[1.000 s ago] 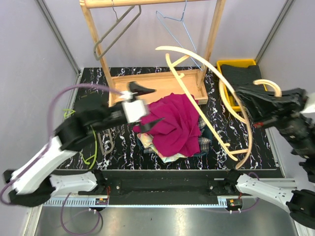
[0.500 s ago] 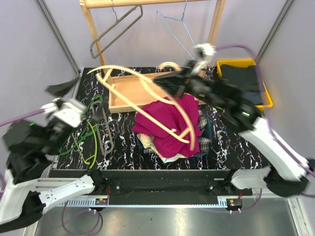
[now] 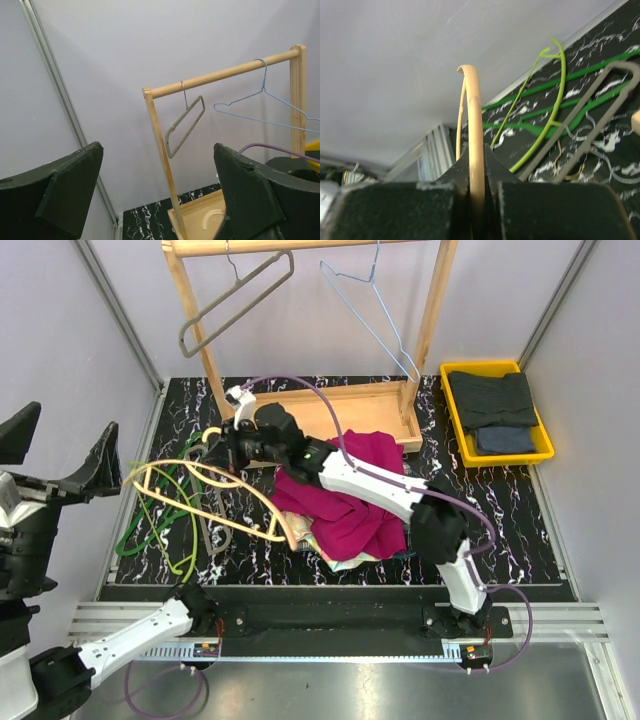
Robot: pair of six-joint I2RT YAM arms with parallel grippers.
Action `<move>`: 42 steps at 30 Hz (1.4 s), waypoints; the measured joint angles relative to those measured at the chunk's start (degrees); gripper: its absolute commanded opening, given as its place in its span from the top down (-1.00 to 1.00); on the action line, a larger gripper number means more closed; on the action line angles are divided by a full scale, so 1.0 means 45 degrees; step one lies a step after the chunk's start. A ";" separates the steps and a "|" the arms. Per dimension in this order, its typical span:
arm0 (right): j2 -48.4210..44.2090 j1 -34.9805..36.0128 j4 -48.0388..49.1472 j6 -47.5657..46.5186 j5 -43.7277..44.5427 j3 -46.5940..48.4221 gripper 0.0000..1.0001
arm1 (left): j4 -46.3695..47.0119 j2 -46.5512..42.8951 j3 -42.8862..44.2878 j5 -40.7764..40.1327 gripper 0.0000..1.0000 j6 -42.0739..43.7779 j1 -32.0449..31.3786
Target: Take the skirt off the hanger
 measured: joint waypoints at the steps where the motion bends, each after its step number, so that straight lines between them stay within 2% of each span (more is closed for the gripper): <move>1: 0.0510 0.0005 0.0228 0.0146 0.0117 0.0471 1.00 | -0.0034 0.0146 0.0107 -0.0044 -0.98 -0.0204 0.0034; 3: 0.1355 0.0010 0.0627 0.0408 0.0500 0.1273 1.00 | -0.0102 0.0393 0.0287 -0.0170 -0.98 -0.0563 0.0107; 10: 0.4381 0.0131 0.0767 0.1049 0.2744 0.5275 0.65 | -0.0738 0.1404 0.0850 -0.0612 -0.98 -0.1889 0.0204; 13: 0.5663 0.0248 0.0340 0.1345 0.3517 0.7057 0.60 | -0.0952 0.1622 0.0850 -0.0612 -0.98 -0.2254 0.0214; 15: 0.6445 0.0321 0.0068 0.1535 0.3769 0.8058 0.49 | -0.0947 0.1671 0.0806 -0.0612 -0.98 -0.2385 0.0214; 16: 0.6693 0.0355 -0.0049 0.1622 0.3813 0.8310 0.20 | -0.0899 0.1685 0.0748 -0.0612 -0.98 -0.2458 0.0214; 18: 0.6902 0.0418 -0.0330 0.1860 0.3866 0.8349 -0.23 | -0.0724 0.1690 0.0636 -0.0617 -0.98 -0.2526 0.0214; 19: 0.6951 0.0437 -0.0452 0.1943 0.3852 0.8310 -0.36 | -0.0597 0.1700 0.0588 -0.0627 -0.98 -0.2589 0.0214; 21: 0.6960 0.0457 -0.0549 0.2040 0.3750 0.8184 -0.75 | -0.0311 0.1719 0.0461 -0.0636 -0.98 -0.2667 0.0214; 23: 0.6946 0.0457 -0.0617 0.1967 0.3653 0.8063 -0.99 | 0.0010 0.1719 0.0277 -0.0646 -0.98 -0.2720 0.0214; 25: 0.6732 0.0457 -0.0797 0.1763 0.3531 0.7601 -0.99 | 0.0253 0.1783 0.0126 -0.0675 -0.98 -0.2759 0.0214; 30: 0.5187 0.0461 -0.1885 0.0656 0.3449 0.5736 -0.99 | 0.0656 0.2453 0.0092 -0.0869 -0.98 -0.2754 0.0214; 34: 0.2895 0.0461 -0.4435 -0.0665 0.4182 0.5387 -0.99 | 0.0262 0.3570 0.0389 -0.1637 -0.98 -0.2365 0.0214; 39: -0.1734 0.0461 -0.8038 -0.1545 0.7130 0.4784 -0.99 | -0.0437 0.3691 -0.0403 -0.2317 -0.98 -0.2331 0.0223; 42: -0.5357 0.0452 -0.9122 -0.1443 0.8660 0.2667 -0.99 | -0.0729 0.2696 -0.1724 -0.2409 -0.98 -0.2589 0.0627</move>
